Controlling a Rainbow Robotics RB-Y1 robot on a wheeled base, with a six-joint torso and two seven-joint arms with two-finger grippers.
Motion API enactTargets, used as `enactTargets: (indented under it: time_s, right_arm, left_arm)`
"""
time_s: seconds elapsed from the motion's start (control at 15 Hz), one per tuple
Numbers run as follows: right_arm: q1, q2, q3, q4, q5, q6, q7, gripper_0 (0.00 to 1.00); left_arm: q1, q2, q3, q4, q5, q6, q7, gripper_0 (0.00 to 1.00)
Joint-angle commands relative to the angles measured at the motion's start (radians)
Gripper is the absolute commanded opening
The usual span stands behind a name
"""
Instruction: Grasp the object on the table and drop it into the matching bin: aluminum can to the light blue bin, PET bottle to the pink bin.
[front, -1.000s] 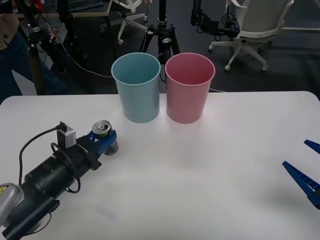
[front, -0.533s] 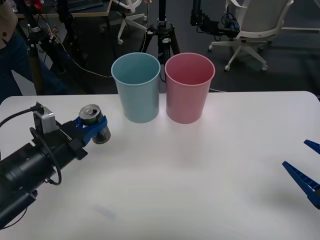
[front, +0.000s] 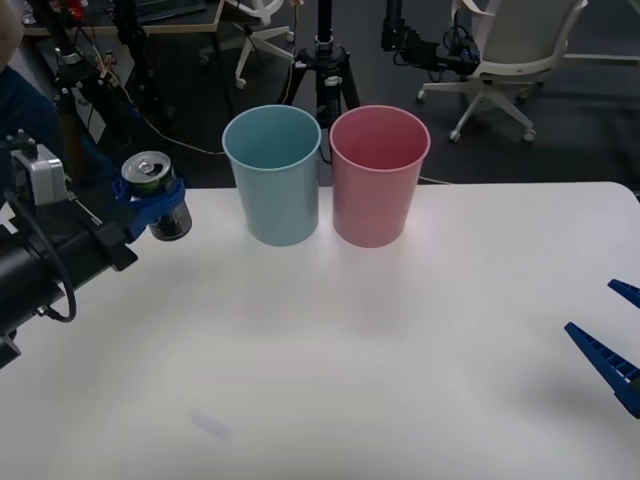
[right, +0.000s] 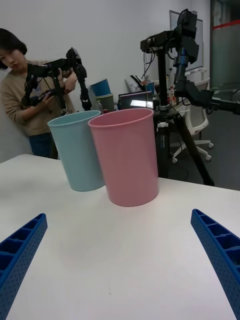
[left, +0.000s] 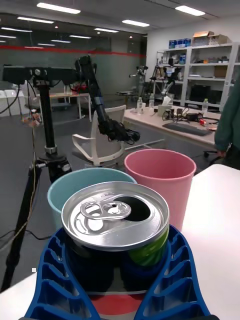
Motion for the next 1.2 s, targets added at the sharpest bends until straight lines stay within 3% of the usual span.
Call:
enactTargets:
  time_s: [0.07,0.2,0.6,0.73,1.2]
  right_arm:
    - [0.000,0.000,0.000,0.000,0.000,0.000,0.000,1.00]
    - [0.000,0.000,0.000,0.000,0.000,0.000,0.000,1.00]
    - [0.000,0.000,0.000,0.000,0.000,0.000,0.000,1.00]
    - [0.000,0.000,0.000,0.000,0.000,0.000,0.000,1.00]
    - [0.000,0.000,0.000,0.000,0.000,0.000,0.000,1.00]
  left_arm:
    - [-0.068,0.027,-0.004,0.008,-0.033,-0.001,0.064,0.00]
    - [-0.155,0.032,-0.067,0.035,-0.065,-0.001,0.133,0.00]
    - [-0.505,0.029,-0.222,0.318,-0.073,-0.019,0.133,0.00]
    - [-0.623,-0.010,-0.257,0.444,-0.080,-0.050,0.125,0.00]
    - [-0.827,-0.172,-0.271,0.720,-0.215,-0.076,0.110,0.00]
